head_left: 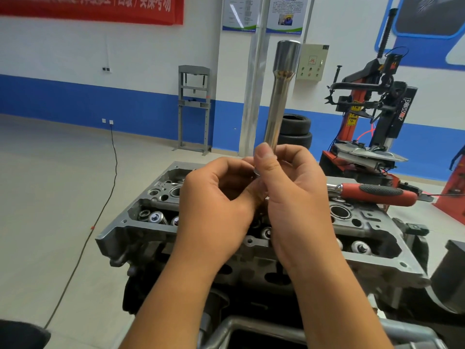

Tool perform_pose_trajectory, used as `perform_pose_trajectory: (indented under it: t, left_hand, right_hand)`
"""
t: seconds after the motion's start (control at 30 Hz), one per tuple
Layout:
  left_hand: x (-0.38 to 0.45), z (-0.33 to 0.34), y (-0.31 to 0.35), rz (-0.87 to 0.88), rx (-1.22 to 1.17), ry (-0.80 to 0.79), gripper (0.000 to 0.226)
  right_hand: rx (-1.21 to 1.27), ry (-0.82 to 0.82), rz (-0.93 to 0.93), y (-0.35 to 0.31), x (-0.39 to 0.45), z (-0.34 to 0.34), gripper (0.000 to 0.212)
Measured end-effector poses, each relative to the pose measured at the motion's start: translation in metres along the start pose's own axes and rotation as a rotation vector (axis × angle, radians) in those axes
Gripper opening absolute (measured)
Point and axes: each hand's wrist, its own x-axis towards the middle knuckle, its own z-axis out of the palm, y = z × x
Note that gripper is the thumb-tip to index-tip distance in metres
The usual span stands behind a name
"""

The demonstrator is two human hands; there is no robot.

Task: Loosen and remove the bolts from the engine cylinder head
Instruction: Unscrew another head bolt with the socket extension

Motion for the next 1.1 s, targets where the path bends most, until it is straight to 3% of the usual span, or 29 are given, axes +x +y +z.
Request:
perform_pose_trajectory:
  t: [0.2, 0.43, 0.6, 0.83, 1.1]
  left_hand:
    - [0.0019, -0.0035, 0.0013, -0.064, -0.078, -0.108, 0.022]
    - [0.0007, -0.0008, -0.001, -0.003, 0.018, 0.009, 0.015]
    - [0.0018, -0.0045, 0.002, -0.05, -0.085, -0.093, 0.02]
    - [0.0, -0.0016, 0.0017, -0.003, -0.009, -0.018, 0.014]
    - [0.0014, -0.0041, 0.0042, -0.057, -0.082, -0.086, 0.022]
  right_hand:
    - [-0.004, 0.029, -0.018, 0.0, 0.0013, 0.001, 0.034]
    - [0.0, 0.01, -0.014, 0.0017, 0.0005, -0.0005, 0.03]
    - [-0.002, 0.022, -0.034, 0.0012, 0.0014, -0.0002, 0.029]
    - [0.018, 0.004, -0.019, 0.0007, 0.0, -0.0003, 0.024]
    - [0.007, -0.009, -0.032, -0.0004, 0.0007, -0.0017, 0.023]
